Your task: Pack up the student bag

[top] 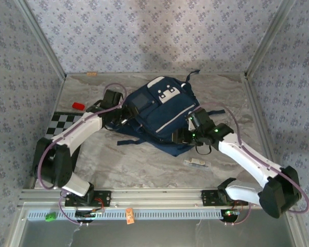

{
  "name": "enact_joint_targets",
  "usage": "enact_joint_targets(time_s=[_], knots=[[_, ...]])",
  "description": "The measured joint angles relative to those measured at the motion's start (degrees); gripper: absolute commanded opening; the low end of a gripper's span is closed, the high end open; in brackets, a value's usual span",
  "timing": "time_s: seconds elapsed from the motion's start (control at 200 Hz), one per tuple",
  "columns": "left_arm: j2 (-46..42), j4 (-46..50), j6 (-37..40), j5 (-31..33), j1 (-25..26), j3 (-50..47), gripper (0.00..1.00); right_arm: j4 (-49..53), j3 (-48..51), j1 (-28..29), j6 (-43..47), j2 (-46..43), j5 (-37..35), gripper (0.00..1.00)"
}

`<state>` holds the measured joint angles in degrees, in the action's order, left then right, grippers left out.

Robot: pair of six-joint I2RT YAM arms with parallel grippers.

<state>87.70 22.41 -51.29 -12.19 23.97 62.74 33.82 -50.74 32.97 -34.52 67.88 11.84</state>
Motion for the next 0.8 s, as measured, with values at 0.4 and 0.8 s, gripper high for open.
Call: enact_joint_targets(time_s=[0.4,0.8], knots=[[12.8,-8.6,-7.5,-2.7,-1.5,2.9,0.36,-6.7,0.0,0.7,-3.9,4.2,0.5,0.69],[17.4,-12.9,-12.0,-4.6,-0.8,3.4,0.31,-8.7,0.3,-1.1,-4.1,4.7,2.0,0.69]])
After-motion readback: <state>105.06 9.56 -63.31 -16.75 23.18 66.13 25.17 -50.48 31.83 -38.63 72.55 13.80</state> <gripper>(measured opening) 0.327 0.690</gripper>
